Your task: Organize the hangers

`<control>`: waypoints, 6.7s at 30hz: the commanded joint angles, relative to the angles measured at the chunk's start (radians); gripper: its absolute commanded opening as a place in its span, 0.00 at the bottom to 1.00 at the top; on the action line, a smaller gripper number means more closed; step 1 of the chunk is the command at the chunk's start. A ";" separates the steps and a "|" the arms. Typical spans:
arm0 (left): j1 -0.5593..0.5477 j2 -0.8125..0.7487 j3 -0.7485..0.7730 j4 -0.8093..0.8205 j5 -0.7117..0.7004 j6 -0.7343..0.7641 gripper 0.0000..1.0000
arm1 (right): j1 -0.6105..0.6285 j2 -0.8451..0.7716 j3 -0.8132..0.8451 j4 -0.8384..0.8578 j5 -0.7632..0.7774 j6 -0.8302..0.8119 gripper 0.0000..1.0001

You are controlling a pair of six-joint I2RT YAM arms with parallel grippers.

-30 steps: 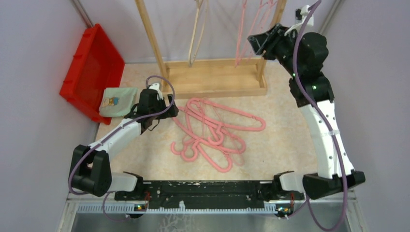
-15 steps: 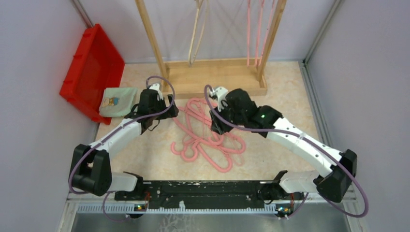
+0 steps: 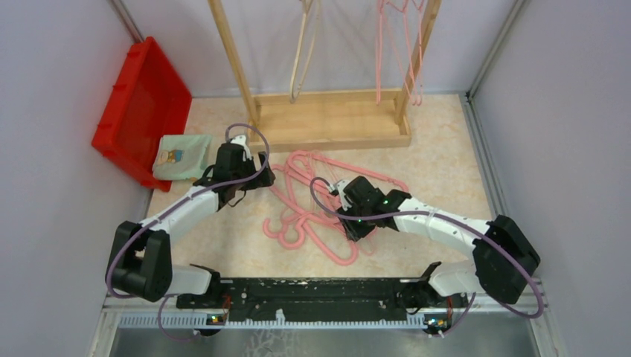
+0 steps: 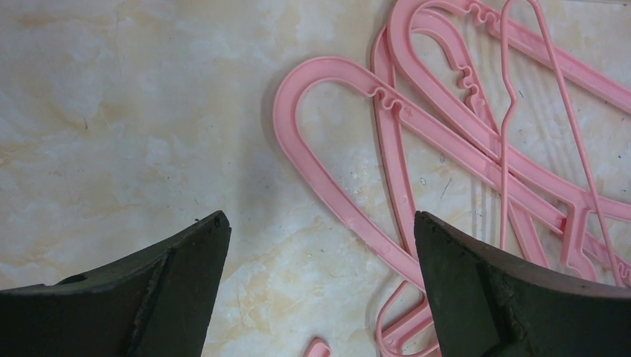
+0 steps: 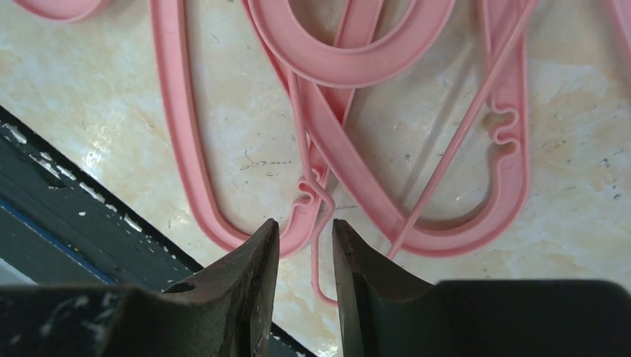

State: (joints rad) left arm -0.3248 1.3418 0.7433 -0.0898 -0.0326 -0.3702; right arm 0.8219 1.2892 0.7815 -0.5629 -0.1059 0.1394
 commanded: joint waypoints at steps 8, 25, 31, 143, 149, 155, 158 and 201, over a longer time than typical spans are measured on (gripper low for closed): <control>-0.002 0.004 -0.014 0.021 0.017 -0.005 0.99 | 0.000 0.063 -0.046 0.145 0.040 0.064 0.33; -0.002 -0.009 -0.023 0.007 0.007 0.003 0.98 | 0.000 0.142 -0.058 0.189 0.079 0.092 0.09; -0.001 -0.007 -0.014 0.008 0.001 0.001 0.98 | 0.000 0.076 -0.016 0.145 -0.041 0.042 0.00; 0.000 -0.125 -0.027 -0.011 -0.126 0.007 0.98 | 0.021 0.176 0.337 -0.021 -0.111 0.032 0.03; 0.000 -0.119 -0.019 -0.010 -0.115 0.006 0.99 | 0.021 0.220 0.272 0.053 -0.161 0.031 0.20; 0.000 -0.125 -0.020 -0.013 -0.121 0.010 0.98 | 0.020 0.301 0.245 0.125 -0.207 0.025 0.24; 0.000 -0.125 -0.025 -0.013 -0.121 0.011 0.98 | 0.021 0.343 0.238 0.150 -0.220 0.019 0.24; -0.002 -0.056 0.029 -0.015 -0.113 0.016 0.98 | -0.254 0.039 0.682 -0.025 -0.513 0.254 0.00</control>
State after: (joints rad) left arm -0.3248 1.2823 0.7277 -0.1123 -0.1555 -0.3611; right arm 0.5938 1.3190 1.3312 -0.6773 -0.4946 0.3054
